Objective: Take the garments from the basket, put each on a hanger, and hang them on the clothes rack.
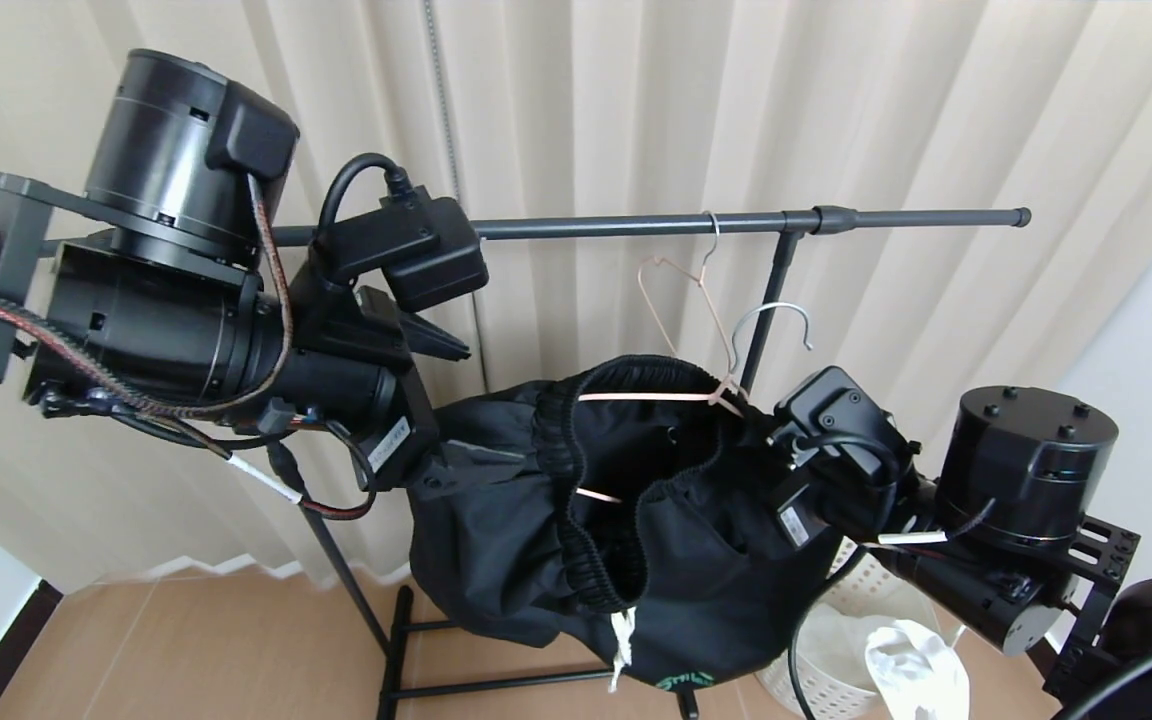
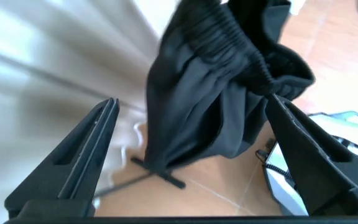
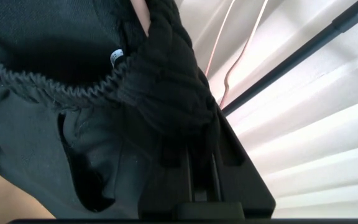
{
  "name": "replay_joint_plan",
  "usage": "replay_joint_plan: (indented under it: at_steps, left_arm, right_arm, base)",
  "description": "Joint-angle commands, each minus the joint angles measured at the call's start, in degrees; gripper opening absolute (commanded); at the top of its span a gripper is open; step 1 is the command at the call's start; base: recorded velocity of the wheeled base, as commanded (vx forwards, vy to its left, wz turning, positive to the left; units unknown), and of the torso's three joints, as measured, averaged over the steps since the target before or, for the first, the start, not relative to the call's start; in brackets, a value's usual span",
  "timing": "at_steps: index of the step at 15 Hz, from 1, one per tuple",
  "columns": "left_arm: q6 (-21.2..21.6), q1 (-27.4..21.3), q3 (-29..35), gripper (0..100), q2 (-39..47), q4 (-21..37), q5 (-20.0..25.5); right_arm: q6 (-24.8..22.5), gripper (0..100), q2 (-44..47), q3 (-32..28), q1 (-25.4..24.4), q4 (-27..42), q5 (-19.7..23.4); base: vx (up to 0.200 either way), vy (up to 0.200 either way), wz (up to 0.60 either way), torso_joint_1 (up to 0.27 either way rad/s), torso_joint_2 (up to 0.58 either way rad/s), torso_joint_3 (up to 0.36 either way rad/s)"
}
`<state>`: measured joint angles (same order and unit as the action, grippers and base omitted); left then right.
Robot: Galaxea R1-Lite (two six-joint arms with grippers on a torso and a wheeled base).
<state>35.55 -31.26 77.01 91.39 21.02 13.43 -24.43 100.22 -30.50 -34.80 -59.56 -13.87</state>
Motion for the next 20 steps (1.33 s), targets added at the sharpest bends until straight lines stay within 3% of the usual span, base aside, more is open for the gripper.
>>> replay_joint_plan:
  at_steps: [1, 7, 17, 18, 20]
  left_arm:
    - [1.1, 0.8, 2.5, 100, 4.5, 0.0, 1.9]
    - [1.1, 0.3, 4.4, 100, 11.2, -3.4, 3.1]
    - [0.8, 0.1, 4.4, 100, 13.5, -6.9, 2.9]
    - [0.8, 0.2, 4.2, 0, 13.4, -6.9, 3.0]
    - [0.8, 0.1, 3.5, 0, 13.0, -6.9, 3.0]
  right_arm:
    - [0.0, 0, -0.1, 0.1, 0.0, 0.0, 0.0]
    - [0.1, 0, -0.7, 0.6, -0.3, -0.3, 1.3]
    - [-0.2, 0, -2.0, 1.8, -0.4, -3.5, 3.4]
    - [-0.2, 0, -2.0, 1.8, -0.4, -3.5, 3.4]
    - [-0.1, 0, -1.9, 1.8, -0.5, -3.5, 3.4]
  base:
    - [0.0, 0.0, 0.0, 0.0, 0.0, 0.0]
    - [0.0, 0.0, 0.0, 0.0, 0.0, 0.0]
    - [0.0, 0.0, 0.0, 0.0, 0.0, 0.0]
    - [0.0, 0.0, 0.0, 0.0, 0.0, 0.0]
    - [0.0, 0.0, 0.0, 0.0, 0.0, 0.0]
